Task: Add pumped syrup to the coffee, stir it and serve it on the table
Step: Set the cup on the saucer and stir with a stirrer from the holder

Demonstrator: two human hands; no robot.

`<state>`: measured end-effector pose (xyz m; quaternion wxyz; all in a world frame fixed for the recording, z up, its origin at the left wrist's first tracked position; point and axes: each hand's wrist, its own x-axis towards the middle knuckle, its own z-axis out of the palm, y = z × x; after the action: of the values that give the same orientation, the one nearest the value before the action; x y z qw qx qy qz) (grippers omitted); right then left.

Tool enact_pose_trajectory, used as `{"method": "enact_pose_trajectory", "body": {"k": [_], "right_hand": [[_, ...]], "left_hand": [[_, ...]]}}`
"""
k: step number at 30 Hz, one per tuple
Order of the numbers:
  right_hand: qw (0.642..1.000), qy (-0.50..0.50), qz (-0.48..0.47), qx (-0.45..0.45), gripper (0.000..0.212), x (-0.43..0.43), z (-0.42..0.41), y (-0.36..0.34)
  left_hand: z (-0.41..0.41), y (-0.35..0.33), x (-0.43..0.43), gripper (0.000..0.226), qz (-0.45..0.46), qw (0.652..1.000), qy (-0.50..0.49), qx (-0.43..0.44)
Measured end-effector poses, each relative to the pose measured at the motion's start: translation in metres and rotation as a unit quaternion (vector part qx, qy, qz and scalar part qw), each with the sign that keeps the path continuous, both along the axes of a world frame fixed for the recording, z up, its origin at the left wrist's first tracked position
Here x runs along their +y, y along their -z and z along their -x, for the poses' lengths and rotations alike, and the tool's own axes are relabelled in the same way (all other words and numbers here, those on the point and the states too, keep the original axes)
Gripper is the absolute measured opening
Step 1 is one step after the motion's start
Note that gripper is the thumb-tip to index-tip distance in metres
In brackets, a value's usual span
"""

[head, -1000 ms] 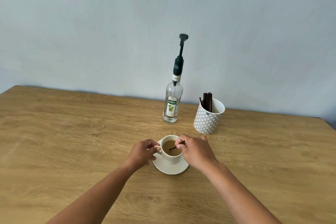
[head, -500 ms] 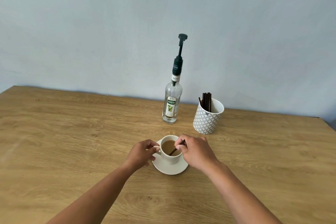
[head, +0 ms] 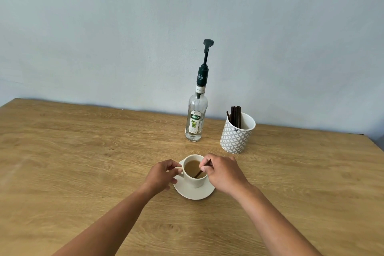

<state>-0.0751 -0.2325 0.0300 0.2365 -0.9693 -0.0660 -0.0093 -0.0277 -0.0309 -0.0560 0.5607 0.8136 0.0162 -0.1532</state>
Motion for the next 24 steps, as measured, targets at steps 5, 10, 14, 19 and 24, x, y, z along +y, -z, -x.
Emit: {"method": "enact_pose_trajectory", "body": {"k": [5, 10, 14, 19, 24], "right_hand": [[1.000, 0.008, -0.002, -0.008, 0.007, 0.004, -0.001, 0.004], [0.998, 0.006, 0.058, -0.025, 0.008, -0.002, 0.000, 0.003], [0.998, 0.001, 0.055, -0.014, 0.008, -0.005, 0.002, 0.002], [1.000, -0.001, -0.011, -0.001, 0.011, 0.001, 0.001, 0.001], [1.000, 0.012, 0.002, -0.006, 0.008, 0.004, -0.001, 0.004]], "left_hand": [[0.000, 0.000, 0.000, 0.003, 0.000, 1.000, 0.002, 0.000], [0.000, 0.000, 0.001, 0.002, 0.003, 1.000, 0.005, 0.001], [0.000, 0.000, 0.001, 0.002, 0.003, 1.000, 0.004, 0.003], [-0.001, 0.000, 0.001, 0.002, 0.000, 1.000, 0.004, 0.002], [0.000, -0.001, 0.001, 0.002, -0.002, 1.000, 0.005, 0.003]]}}
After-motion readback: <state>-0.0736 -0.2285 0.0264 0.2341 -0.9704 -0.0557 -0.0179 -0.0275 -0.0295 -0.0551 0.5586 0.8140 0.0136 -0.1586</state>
